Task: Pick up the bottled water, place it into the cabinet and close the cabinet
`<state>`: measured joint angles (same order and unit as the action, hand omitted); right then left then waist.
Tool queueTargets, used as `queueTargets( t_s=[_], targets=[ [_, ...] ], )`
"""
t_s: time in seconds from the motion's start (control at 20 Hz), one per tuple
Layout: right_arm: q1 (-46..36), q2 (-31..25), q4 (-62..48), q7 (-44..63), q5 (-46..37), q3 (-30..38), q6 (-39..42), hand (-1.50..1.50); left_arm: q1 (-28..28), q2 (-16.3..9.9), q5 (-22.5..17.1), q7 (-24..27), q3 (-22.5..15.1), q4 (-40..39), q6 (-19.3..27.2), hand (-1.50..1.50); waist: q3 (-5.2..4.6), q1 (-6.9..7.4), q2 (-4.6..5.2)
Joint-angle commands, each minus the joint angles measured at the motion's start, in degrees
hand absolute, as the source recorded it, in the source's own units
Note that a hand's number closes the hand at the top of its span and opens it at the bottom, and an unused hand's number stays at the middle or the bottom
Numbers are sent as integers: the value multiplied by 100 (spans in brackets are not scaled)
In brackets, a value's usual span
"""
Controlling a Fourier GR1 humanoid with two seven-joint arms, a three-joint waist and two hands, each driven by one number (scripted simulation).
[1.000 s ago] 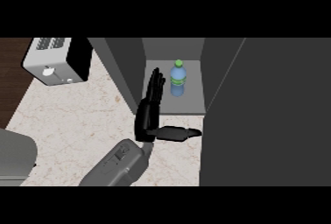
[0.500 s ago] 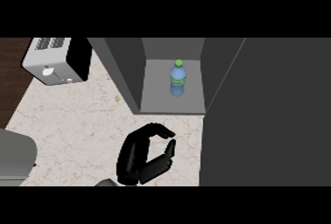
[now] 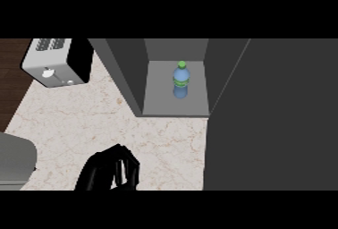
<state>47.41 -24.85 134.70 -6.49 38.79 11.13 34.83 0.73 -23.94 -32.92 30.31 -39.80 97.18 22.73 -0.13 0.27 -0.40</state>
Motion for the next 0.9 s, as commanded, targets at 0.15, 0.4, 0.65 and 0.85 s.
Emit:
queueTargets(
  t_s=[0.15, 0.4, 0.65, 0.85],
  targets=[
    [177, -123, 1651, 257, -542, -295, 135, 150, 670, -928, -260, 225, 586, 604, -457, 150, -16, -25, -23],
    [53, -38, 1635, 66, -904, -448, 273, 150, 1028, -1249, -750, 389, 1100, 833, -949, -150, -21, -93, -48],
    [-46, -225, 1822, 328, -974, -1024, 282, 150, 1313, -1796, -1178, 339, 1819, 1061, -1198, -150, -46, -5, -66],
    [-384, -324, 1755, 507, -1136, -1381, 185, 150, 1708, -2064, -1313, 409, 2052, 1242, -1384, -150, -49, 144, -78]
  ],
)
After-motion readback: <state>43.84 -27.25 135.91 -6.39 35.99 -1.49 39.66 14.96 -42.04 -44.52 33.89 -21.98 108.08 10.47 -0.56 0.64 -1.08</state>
